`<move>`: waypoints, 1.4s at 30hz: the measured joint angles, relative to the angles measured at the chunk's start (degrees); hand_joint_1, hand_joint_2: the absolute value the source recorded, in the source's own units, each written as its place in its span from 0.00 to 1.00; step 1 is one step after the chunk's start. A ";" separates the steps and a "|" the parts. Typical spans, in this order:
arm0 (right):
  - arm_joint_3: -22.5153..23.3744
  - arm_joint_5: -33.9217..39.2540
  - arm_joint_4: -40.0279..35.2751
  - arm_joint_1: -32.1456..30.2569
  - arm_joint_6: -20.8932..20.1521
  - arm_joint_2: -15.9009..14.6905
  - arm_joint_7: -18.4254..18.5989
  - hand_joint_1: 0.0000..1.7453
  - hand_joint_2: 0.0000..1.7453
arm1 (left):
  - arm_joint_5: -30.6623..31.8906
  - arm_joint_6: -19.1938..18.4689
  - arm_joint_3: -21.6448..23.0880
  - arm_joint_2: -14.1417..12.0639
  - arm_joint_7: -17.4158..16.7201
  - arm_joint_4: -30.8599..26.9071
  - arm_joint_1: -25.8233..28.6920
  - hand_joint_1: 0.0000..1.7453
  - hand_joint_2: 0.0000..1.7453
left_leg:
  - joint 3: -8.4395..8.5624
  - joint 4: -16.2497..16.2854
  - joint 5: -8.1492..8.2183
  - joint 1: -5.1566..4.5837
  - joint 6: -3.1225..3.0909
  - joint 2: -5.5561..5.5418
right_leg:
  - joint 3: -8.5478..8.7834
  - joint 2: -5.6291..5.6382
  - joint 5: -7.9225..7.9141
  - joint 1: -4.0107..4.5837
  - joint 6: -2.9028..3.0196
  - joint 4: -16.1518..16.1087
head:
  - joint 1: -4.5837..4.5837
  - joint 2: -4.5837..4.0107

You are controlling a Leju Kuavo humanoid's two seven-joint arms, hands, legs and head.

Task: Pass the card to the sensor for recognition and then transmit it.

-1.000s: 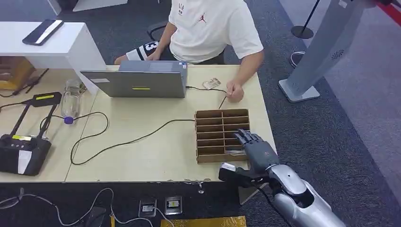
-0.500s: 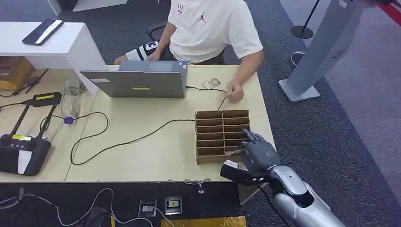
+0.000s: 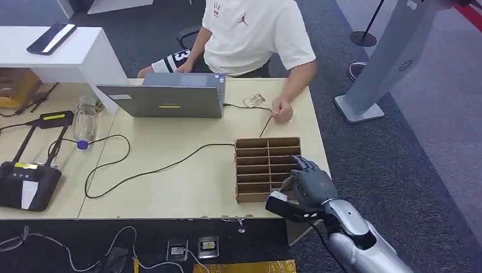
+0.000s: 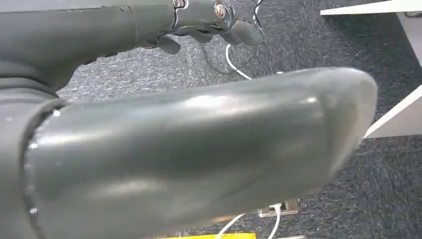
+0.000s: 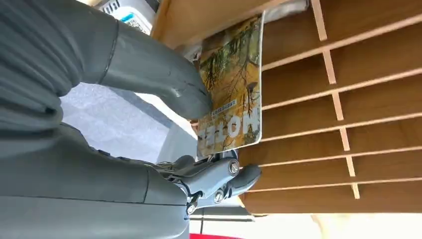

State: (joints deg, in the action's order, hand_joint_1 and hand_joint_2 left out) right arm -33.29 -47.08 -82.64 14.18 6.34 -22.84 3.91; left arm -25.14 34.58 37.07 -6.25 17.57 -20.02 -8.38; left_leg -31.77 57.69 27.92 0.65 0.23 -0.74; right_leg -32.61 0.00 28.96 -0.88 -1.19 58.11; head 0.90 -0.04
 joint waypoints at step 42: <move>11.54 -6.60 24.34 33.13 7.98 5.07 -19.25 1.00 1.00 | 3.26 -0.28 0.48 0.74 2.25 0.50 -3.34 0.00 0.00 | -0.17 0.02 -0.12 0.00 0.01 -0.14 | -0.07 -0.15 -0.04 -0.01 -0.01 0.05 | -0.02 0.00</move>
State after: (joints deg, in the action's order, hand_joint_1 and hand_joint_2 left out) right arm -21.75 -53.68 -58.30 47.31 14.32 -17.77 -15.34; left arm -21.88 34.29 37.55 -5.51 19.83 -19.52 -11.72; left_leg -31.94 57.71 27.80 0.64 0.24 -0.87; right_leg -32.68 -0.15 28.92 -0.88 -1.20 58.16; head 0.87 -0.04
